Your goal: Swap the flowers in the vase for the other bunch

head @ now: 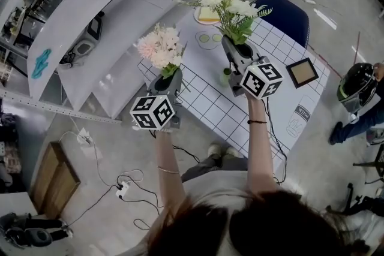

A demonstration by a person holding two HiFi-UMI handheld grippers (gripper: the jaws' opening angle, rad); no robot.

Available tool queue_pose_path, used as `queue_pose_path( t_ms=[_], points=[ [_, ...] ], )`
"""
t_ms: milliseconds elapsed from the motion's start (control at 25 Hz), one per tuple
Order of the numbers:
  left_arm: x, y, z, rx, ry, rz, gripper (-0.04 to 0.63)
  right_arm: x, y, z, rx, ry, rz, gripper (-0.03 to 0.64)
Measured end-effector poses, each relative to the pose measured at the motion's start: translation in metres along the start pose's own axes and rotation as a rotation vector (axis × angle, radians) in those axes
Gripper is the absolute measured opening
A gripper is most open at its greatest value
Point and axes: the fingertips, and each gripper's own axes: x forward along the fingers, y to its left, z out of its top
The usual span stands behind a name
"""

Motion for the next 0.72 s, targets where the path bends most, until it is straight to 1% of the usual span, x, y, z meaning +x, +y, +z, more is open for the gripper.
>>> queue_pose_path(
  t_ms=[720],
  points=[
    [0.006, 0.011, -0.005, 0.008, 0.025, -0.016, 0.08, 0.0, -0.007, -0.025, -0.008, 0.02, -0.02, 0.054]
  ],
)
